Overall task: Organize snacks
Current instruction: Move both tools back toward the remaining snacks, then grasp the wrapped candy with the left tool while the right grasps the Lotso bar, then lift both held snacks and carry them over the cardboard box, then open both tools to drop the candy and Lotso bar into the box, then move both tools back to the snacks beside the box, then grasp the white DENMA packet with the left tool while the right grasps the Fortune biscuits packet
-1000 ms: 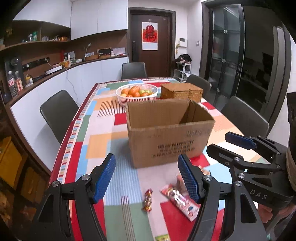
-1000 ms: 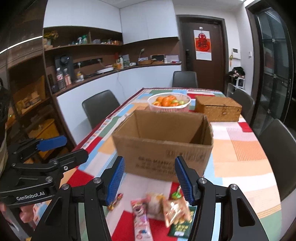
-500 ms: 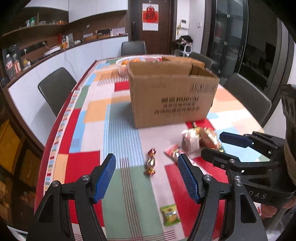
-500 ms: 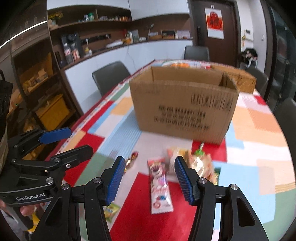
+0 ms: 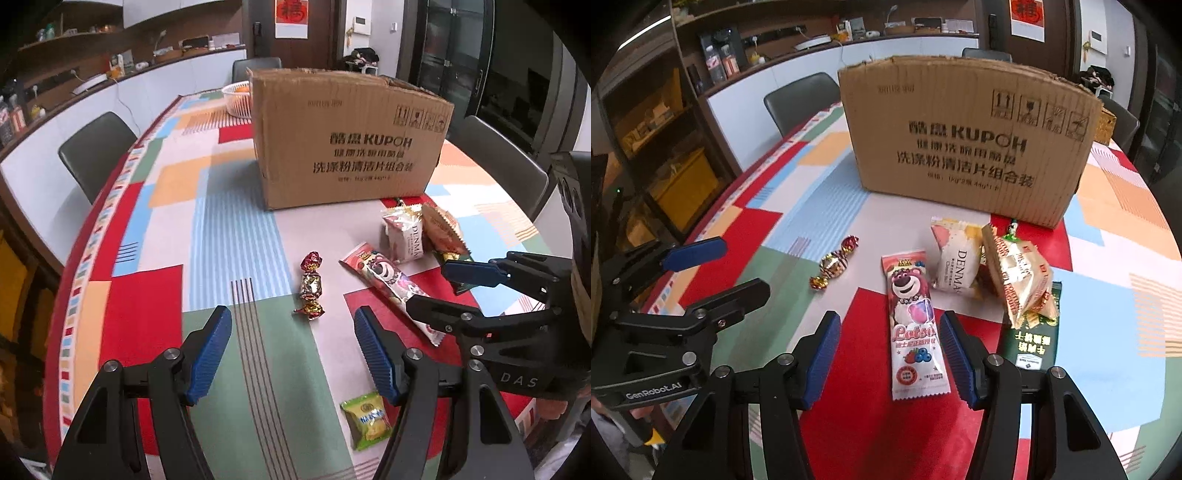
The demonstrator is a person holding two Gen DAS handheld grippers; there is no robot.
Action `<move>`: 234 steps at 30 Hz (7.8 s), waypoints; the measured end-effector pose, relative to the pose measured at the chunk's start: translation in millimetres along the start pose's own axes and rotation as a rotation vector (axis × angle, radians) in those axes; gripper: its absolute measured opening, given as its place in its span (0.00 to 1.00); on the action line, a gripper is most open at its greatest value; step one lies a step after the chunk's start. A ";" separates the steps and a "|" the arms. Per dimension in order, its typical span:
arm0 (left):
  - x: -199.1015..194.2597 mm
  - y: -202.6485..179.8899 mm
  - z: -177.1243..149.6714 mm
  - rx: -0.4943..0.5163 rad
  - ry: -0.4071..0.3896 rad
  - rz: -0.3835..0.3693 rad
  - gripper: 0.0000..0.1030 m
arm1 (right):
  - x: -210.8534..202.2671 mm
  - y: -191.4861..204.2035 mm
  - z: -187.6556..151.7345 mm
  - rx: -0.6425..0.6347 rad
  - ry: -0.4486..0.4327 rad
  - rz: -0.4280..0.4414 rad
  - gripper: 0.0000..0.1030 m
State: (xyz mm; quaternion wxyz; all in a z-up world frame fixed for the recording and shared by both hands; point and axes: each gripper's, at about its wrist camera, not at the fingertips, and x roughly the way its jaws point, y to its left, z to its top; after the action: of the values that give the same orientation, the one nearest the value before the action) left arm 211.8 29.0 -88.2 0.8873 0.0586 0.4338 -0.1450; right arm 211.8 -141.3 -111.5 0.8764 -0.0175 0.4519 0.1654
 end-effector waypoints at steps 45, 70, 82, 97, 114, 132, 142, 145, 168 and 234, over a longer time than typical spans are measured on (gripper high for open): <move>59.6 -5.0 19.1 -0.022 0.107 -0.041 0.19 | 65.1 -6.9 20.4 0.027 0.069 -0.001 0.28; -44.3 -23.4 69.9 -0.021 -0.181 -0.025 0.19 | -56.5 -19.3 46.3 0.038 -0.187 0.036 0.28; -63.8 -32.7 112.6 -0.020 -0.283 -0.031 0.19 | -93.6 -32.4 88.3 0.054 -0.327 -0.014 0.28; -62.7 -32.2 168.3 -0.024 -0.324 -0.015 0.19 | -110.0 -52.0 136.8 0.058 -0.405 -0.033 0.28; 3.1 -25.9 232.7 -0.017 -0.198 0.023 0.19 | -72.5 -84.2 205.8 0.048 -0.329 -0.092 0.28; 1.6 -23.1 224.9 -0.021 -0.207 0.074 0.51 | -52.1 -94.2 207.0 0.060 -0.303 -0.147 0.49; -42.2 -44.0 180.5 0.042 -0.292 0.041 0.55 | -102.5 -80.9 157.1 0.046 -0.416 -0.174 0.68; -53.4 -51.7 163.9 0.064 -0.314 0.030 0.56 | -112.5 -73.9 140.7 0.030 -0.428 -0.160 0.69; -14.0 -66.9 48.7 0.114 -0.138 -0.010 0.57 | -70.0 -49.1 31.4 -0.043 -0.178 -0.155 0.69; 109.7 -74.5 90.6 0.013 0.133 -0.245 0.29 | 31.7 -91.4 50.6 -0.125 0.037 -0.259 0.51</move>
State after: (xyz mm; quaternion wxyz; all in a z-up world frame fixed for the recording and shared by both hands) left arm 320.9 -85.3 -117.0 0.8318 0.0204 0.4947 -0.2510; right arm 296.5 -209.9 -117.7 0.8792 -0.1334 0.4506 0.0784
